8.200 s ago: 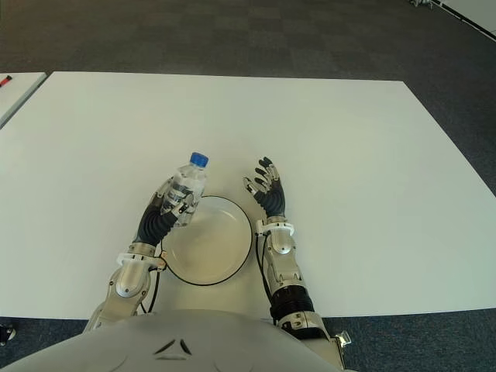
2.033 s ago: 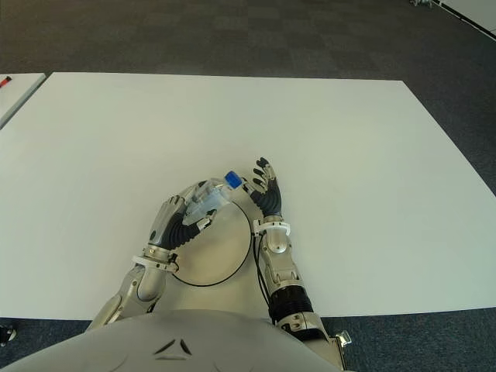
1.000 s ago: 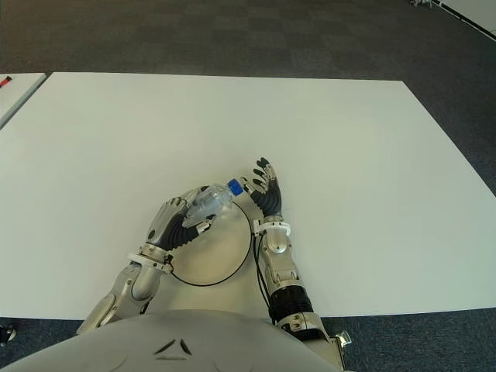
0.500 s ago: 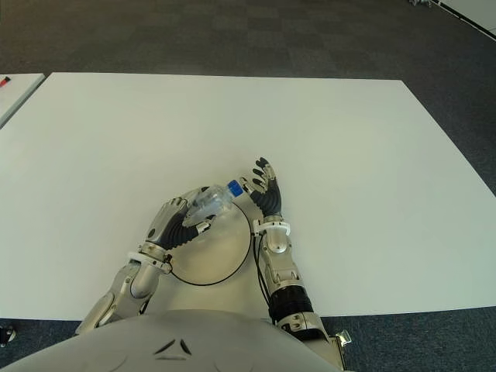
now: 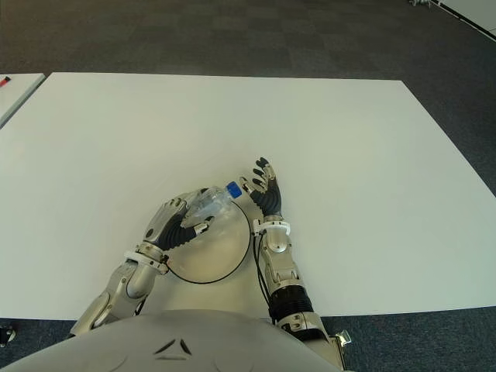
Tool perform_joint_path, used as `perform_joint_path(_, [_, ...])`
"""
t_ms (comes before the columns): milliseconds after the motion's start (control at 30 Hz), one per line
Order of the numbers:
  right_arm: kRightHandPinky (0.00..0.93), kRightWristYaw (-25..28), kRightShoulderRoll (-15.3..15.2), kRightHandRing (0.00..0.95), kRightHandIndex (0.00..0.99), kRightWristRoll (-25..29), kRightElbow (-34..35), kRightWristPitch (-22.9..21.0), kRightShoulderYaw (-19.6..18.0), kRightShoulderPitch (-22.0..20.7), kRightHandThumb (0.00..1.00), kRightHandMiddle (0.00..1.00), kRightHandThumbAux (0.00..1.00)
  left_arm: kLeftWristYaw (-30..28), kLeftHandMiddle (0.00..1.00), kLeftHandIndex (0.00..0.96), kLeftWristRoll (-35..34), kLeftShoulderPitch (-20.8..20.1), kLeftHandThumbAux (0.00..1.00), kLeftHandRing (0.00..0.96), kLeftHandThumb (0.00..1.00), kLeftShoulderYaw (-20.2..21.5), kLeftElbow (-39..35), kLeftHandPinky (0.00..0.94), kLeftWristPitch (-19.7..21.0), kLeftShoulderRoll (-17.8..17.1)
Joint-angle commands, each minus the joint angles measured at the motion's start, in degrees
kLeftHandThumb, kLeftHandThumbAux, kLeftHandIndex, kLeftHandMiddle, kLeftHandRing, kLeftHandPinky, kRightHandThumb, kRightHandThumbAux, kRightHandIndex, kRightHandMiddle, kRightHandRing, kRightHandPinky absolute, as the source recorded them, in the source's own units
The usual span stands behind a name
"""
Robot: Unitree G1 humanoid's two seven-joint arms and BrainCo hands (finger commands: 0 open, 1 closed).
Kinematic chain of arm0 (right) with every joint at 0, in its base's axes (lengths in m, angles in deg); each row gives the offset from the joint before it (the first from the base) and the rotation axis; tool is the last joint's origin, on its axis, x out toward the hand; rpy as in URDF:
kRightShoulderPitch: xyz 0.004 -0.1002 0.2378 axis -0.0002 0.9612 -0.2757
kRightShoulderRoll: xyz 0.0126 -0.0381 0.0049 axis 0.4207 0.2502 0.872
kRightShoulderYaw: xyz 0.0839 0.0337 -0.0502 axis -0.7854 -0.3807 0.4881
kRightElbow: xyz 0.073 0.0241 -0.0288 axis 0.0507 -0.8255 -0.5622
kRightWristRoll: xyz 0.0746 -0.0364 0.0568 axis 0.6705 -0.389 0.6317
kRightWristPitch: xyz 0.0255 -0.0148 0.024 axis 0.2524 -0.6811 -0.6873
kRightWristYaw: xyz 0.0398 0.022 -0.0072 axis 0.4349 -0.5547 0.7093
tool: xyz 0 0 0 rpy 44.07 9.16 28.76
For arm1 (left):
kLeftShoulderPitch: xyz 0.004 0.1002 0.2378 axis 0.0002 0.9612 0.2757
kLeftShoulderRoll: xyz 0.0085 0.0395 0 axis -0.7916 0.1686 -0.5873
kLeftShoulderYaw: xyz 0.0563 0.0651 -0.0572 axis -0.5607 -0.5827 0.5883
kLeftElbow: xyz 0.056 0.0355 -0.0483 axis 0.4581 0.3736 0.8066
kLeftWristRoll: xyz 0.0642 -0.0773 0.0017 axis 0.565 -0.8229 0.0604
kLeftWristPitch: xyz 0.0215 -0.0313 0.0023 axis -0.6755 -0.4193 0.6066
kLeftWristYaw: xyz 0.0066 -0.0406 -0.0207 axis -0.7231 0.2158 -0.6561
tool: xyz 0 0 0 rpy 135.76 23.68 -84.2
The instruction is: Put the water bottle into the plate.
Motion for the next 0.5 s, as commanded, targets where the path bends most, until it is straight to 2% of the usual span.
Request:
perform_joint_path(33, [0.218,0.1,1.9,0.158,0.087,0.4,-0.6,-1.9,0.1,1.0,0.394,0.136,0.767,-1.7,0.058,0.000,-0.9,-0.8,0.342,0.098,0.458,0.6,-0.1,0.129,-0.6,-1.2])
perform_joint_path(267, [0.211,0.3,1.9,0.152,0.086,0.5,-0.6,-2.2,0.0,1.0,0.407,0.131,0.771,-3.4,0.017,0.000,-2.4,-1.2,0.314,0.037,0.436,1.0,0.2,0.052,-1.6,-2.3])
perform_joint_path(500, [0.215,0.4,1.9,0.150,0.085,0.5,-0.7,-2.2,0.0,1.0,0.406,0.127,0.774,-5.4,0.001,0.000,-3.6,-1.8,0.282,0.003,0.420,1.3,0.4,0.019,-2.2,-3.3])
